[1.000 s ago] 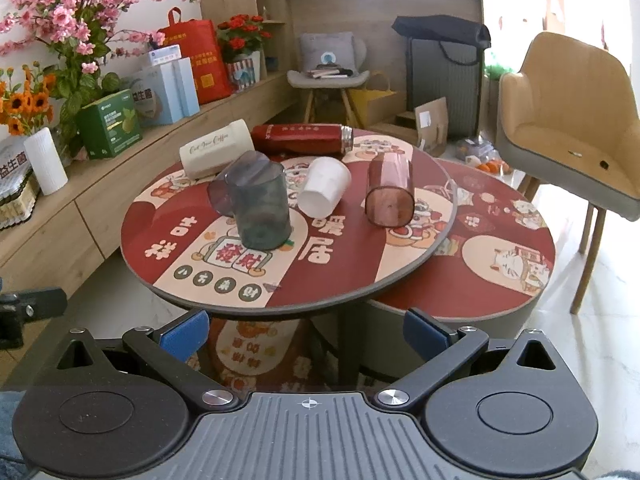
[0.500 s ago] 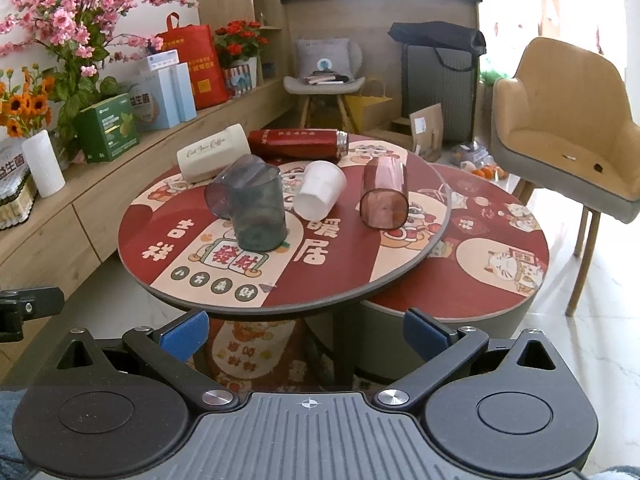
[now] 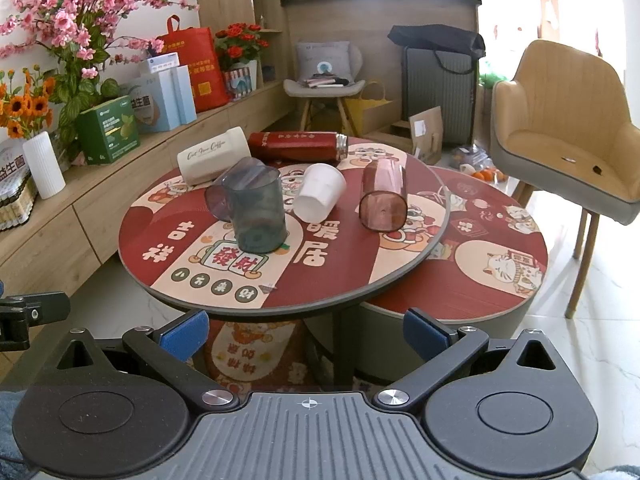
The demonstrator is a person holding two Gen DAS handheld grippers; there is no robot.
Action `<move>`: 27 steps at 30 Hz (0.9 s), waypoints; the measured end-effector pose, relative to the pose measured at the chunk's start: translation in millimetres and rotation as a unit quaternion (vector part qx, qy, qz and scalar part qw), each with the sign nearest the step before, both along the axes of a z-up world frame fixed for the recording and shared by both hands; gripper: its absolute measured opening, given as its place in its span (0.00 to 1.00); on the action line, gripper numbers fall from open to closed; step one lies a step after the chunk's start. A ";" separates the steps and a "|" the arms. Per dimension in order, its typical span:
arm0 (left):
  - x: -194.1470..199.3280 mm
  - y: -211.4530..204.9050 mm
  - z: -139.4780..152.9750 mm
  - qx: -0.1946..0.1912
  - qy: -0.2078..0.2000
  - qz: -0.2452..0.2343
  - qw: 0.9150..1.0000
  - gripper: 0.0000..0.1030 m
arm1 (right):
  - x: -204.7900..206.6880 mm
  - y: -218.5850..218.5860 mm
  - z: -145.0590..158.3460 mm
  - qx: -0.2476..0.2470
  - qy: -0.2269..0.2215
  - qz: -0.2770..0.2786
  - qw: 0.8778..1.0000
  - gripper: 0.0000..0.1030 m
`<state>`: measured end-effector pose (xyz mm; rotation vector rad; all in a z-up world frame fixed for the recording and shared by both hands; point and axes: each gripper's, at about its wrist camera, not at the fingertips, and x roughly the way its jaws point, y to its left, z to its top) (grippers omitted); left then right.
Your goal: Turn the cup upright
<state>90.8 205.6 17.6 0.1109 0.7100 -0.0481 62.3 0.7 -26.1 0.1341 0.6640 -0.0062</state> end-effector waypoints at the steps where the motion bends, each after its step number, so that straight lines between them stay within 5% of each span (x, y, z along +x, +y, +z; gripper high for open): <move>1: -0.1 -0.1 -0.2 0.000 0.000 0.000 1.000 1.00 | 0.3 -0.2 0.0 0.000 0.000 0.000 1.000 1.00; 27: 0.9 -3.6 -3.2 -0.001 0.005 -0.019 1.000 1.00 | -1.7 -3.2 2.1 -0.001 -0.003 -0.005 1.000 1.00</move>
